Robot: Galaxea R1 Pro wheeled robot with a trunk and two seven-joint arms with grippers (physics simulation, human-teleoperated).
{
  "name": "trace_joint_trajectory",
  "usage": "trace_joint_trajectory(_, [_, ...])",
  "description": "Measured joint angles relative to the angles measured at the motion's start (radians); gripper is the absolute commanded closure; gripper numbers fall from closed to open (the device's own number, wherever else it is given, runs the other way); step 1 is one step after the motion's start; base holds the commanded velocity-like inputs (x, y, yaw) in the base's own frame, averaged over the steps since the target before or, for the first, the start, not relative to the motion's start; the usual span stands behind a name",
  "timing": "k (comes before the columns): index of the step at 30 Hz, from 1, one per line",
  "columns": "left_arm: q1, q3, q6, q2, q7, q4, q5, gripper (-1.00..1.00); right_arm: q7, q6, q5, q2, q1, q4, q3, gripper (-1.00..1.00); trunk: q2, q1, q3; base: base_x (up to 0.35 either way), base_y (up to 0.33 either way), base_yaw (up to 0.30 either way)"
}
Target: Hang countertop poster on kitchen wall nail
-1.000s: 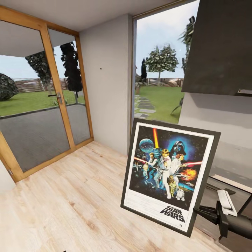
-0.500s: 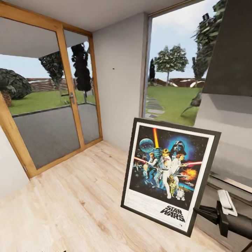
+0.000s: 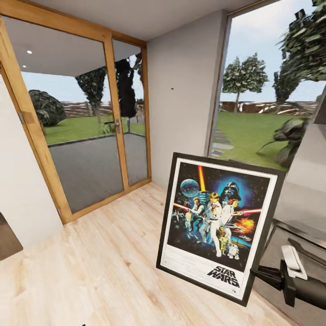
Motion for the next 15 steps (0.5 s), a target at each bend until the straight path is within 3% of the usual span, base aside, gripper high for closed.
trace_joint_trajectory(15, [0.000, 0.001, 0.000, 0.000, 0.000, 0.000, 0.000, -1.00, 0.000, 0.000, 0.000, 0.000, 0.000, 0.001, 0.000, 1.00, 0.000, 0.000, 0.000, 0.201, 0.276, 0.004])
